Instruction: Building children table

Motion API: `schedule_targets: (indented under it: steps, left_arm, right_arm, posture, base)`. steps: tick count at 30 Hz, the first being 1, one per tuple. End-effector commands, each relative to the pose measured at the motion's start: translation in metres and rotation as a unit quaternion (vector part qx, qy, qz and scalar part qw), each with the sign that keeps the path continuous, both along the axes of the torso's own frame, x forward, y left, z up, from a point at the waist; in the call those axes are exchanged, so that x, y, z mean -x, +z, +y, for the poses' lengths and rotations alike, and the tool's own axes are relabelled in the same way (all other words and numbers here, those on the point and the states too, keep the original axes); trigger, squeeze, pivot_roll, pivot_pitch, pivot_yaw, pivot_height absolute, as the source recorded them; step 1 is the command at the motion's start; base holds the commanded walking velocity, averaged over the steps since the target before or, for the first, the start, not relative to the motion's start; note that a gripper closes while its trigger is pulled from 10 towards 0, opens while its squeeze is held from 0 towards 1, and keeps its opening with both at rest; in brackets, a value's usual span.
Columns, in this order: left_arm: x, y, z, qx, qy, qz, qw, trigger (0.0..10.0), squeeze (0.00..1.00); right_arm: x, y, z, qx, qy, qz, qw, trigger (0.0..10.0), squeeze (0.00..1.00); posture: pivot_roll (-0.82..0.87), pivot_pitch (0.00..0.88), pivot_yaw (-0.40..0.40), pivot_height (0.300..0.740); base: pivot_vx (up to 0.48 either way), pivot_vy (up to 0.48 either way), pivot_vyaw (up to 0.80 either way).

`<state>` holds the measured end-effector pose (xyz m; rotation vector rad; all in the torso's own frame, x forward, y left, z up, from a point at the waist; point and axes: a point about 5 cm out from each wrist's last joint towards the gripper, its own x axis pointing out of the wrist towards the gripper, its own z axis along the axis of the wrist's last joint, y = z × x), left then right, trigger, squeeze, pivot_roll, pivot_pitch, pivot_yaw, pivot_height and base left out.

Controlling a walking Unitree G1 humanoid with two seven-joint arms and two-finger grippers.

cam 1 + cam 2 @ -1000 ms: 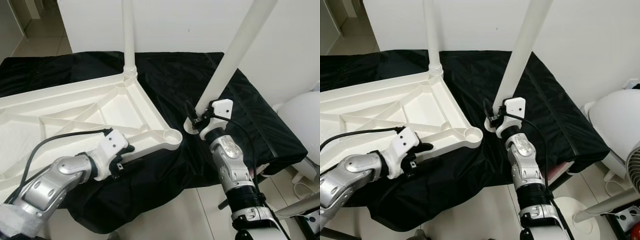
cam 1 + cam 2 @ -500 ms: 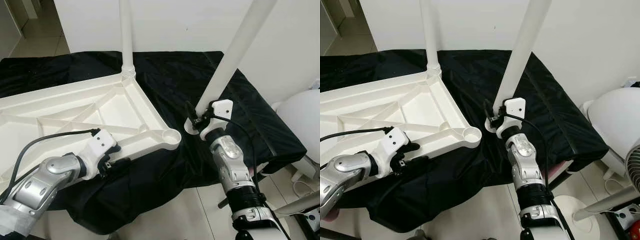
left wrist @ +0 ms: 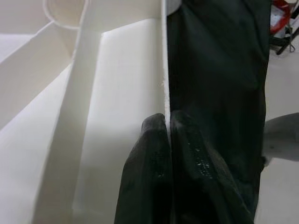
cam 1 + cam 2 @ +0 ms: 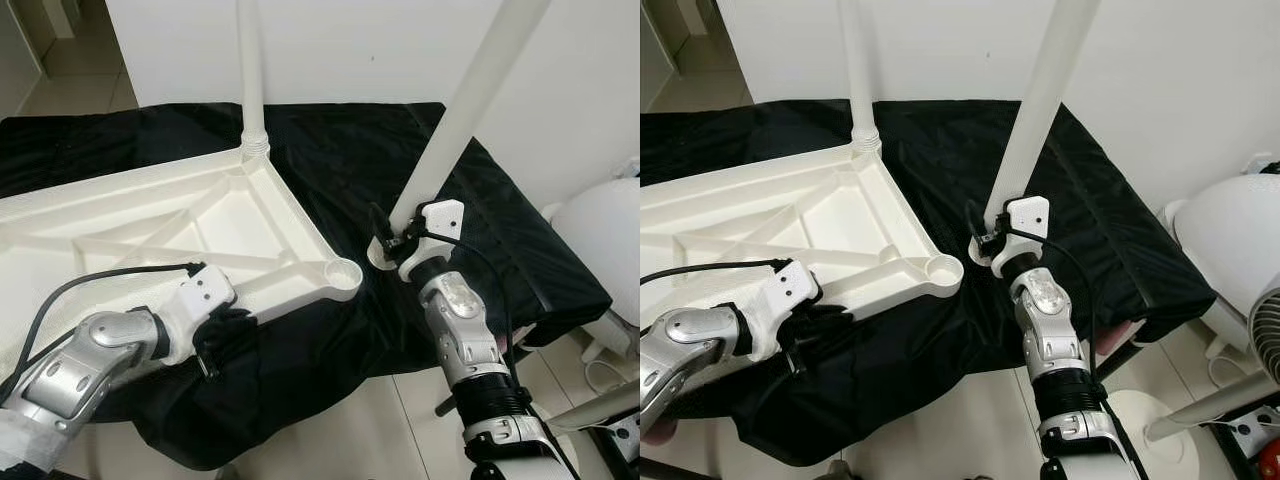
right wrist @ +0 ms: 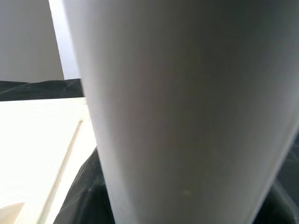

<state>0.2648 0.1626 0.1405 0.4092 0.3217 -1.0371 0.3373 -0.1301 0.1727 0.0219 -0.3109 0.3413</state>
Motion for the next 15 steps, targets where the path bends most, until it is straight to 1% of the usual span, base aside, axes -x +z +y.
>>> schedule_targets:
  steps: [1,2,3,4,5,6,8,9,12,15]
  left_arm:
    - [0.003,-0.006,-0.004,-0.005,-0.013,0.01,1.0,0.0,0.0]
    - [0.004,-0.006,-0.007,-0.004,-0.023,0.01,1.0,0.0,0.0]
    - [0.004,-0.006,-0.007,-0.004,-0.023,0.01,1.0,0.0,0.0]
    - [0.007,-0.007,-0.012,-0.003,-0.039,0.01,0.999,3.8,0.0]
    - [0.009,-0.007,-0.016,-0.002,-0.052,0.011,0.999,3.4,0.0]
    - [0.013,-0.009,-0.02,-0.004,-0.066,0.012,0.998,4.2,0.0]
    - [0.015,-0.01,-0.022,-0.005,-0.075,0.013,0.997,4.2,0.0]
    - [0.016,-0.011,-0.024,-0.009,-0.08,0.01,0.997,10.0,0.0]
    - [0.019,-0.012,-0.033,-0.002,-0.097,0.007,0.995,10.0,0.0]
    - [0.02,-0.011,-0.036,0.002,-0.099,0.005,0.995,10.0,0.0]
  right_arm:
    - [0.001,0.001,0.001,0.008,0.001,-0.007,1.0,10.0,0.0]
    - [0.001,0.001,0.001,0.008,0.001,-0.007,1.0,10.0,0.0]
    - [0.001,0.001,0.001,0.008,0.001,-0.007,1.0,10.0,0.0]
    - [0.001,0.001,0.001,0.008,0.002,-0.008,1.0,10.0,0.0]
    - [0.002,0.001,0.001,0.008,0.002,-0.008,1.0,10.0,0.0]
    - [0.002,0.001,0.001,0.008,0.002,-0.008,1.0,10.0,0.0]
    - [0.002,0.001,0.002,0.008,0.001,-0.008,1.0,10.0,0.0]
    - [0.002,0.001,0.002,0.008,0.002,-0.008,1.0,10.0,0.0]
    - [0.002,0.001,0.001,0.008,0.0,-0.009,1.0,10.0,0.0]
    - [0.002,0.001,0.0,0.007,-0.004,-0.009,1.0,10.0,0.0]
  posture:
    - [0.17,0.052,-0.015,0.74]
    - [0.17,0.052,-0.015,0.74]
    - [0.17,0.052,-0.015,0.74]
    - [0.17,0.046,-0.013,0.74]
    - [0.17,0.046,-0.013,0.74]
    - [0.16,0.043,-0.011,0.74]
    - [0.16,0.043,-0.011,0.74]
    - [0.16,0.041,-0.009,0.74]
    - [0.16,0.043,-0.005,0.74]
    - [0.16,0.043,-0.005,0.74]
  base:
    - [0.0,0.0,0.0]
    - [0.0,0.0,0.0]
    - [0.0,0.0,0.0]
    - [0.0,0.0,0.0]
    - [0.0,0.0,0.0]
    - [0.0,0.0,0.0]
    - [0.0,0.0,0.0]
    - [0.0,0.0,0.0]
    - [0.0,0.0,0.0]
    - [0.0,0.0,0.0]
